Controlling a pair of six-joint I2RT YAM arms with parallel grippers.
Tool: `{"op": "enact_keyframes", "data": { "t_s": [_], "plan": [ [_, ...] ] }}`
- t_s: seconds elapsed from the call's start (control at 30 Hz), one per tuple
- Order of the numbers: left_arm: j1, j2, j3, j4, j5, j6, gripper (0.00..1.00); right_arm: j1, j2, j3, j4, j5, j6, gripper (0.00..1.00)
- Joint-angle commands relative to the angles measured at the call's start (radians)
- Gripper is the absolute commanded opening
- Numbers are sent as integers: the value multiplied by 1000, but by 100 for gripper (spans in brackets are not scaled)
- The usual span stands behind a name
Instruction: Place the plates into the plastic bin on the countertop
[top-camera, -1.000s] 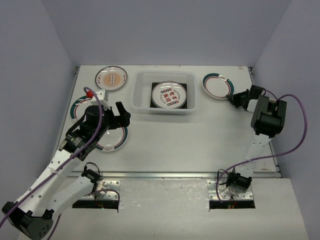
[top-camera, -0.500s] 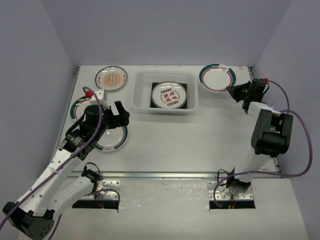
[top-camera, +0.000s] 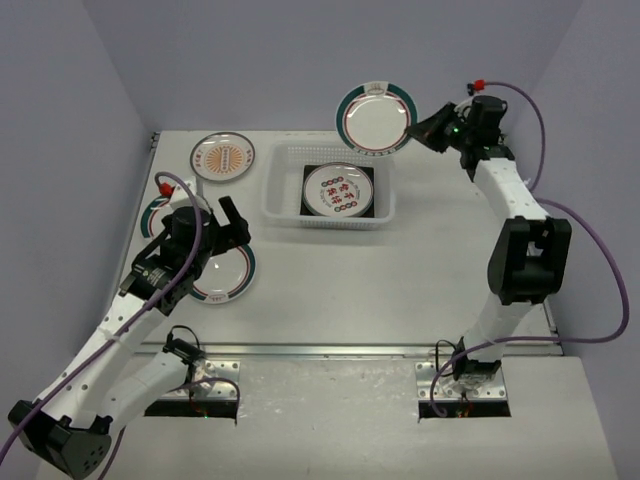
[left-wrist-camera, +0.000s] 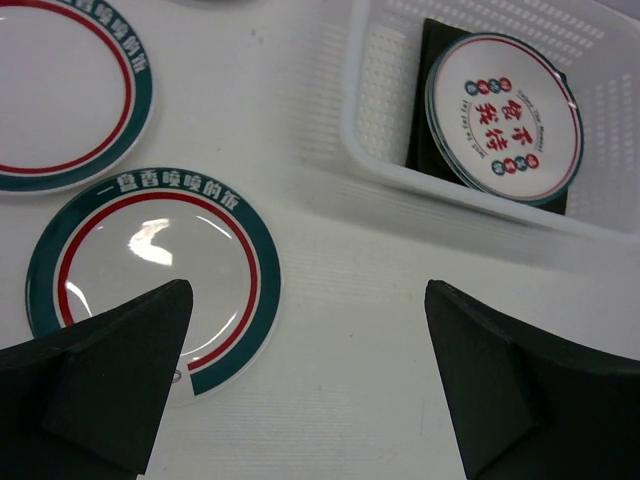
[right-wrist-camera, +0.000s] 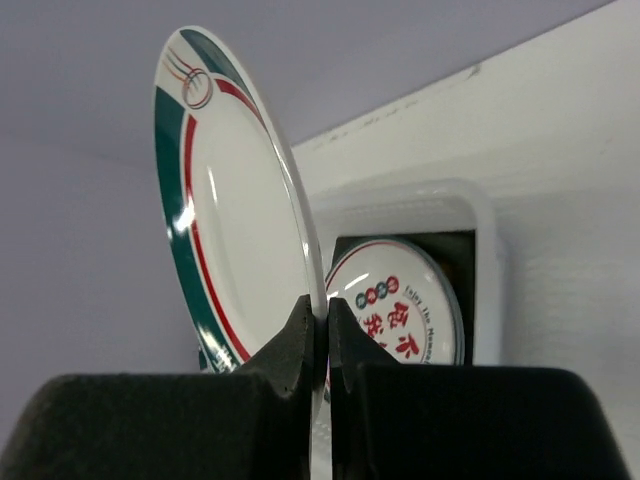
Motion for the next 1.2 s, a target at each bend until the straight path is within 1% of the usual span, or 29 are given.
{"op": "enact_keyframes", "data": {
  "t_s": [0.0,0.13,0.23,0.37,0.57,0.6,0.63,0.67,0.7,0.73,0.8,0.83,0.93,1.0,1.03,1.07,1.13,1.17],
  "plan": [
    [36,45,104,-94,-205,-183,100,126,80,59,-204,-79,-150,0],
    [43,75,131,-84,-203,-206,100,188,169,120,-256,-70,-247,0],
    [43,107,140,-87,-164,-206,100,196,222,134,-257,-43,-254,0],
    [43,97,94,-75,-126,-194,100,194,276,188,-304,-25,-289,0],
    [43,47,30,-112,-133,-212,100,182,281,211,-311,8,-302,0],
    [43,41,22,-116,-129,-216,100,182,292,236,-330,8,-308,3],
    [43,40,9,-122,-123,-224,100,182,314,283,-368,0,-323,12],
    [43,43,4,-131,-116,-235,100,182,335,316,-398,-7,-339,31],
    [43,52,0,-148,-115,-251,100,184,356,349,-432,-7,-355,68],
    [43,63,1,-171,-117,-269,100,185,367,372,-459,-1,-370,90],
    [43,83,13,-229,-135,-309,100,185,364,391,-495,24,-397,99],
    [43,88,25,-262,-152,-338,100,186,357,403,-517,51,-412,99],
    [43,120,57,-372,-216,-444,100,201,307,437,-597,227,-496,99],
    [43,128,34,-406,-247,-500,100,214,258,475,-664,362,-535,99],
    [43,132,19,-409,-253,-518,100,214,240,478,-680,390,-543,99],
    [45,137,6,-410,-255,-541,100,214,216,473,-690,415,-544,99],
    [71,159,-37,-421,-238,-625,100,214,110,389,-674,447,-531,99],
    [80,166,-48,-430,-226,-662,100,212,66,349,-657,426,-523,99]
  ]
}}
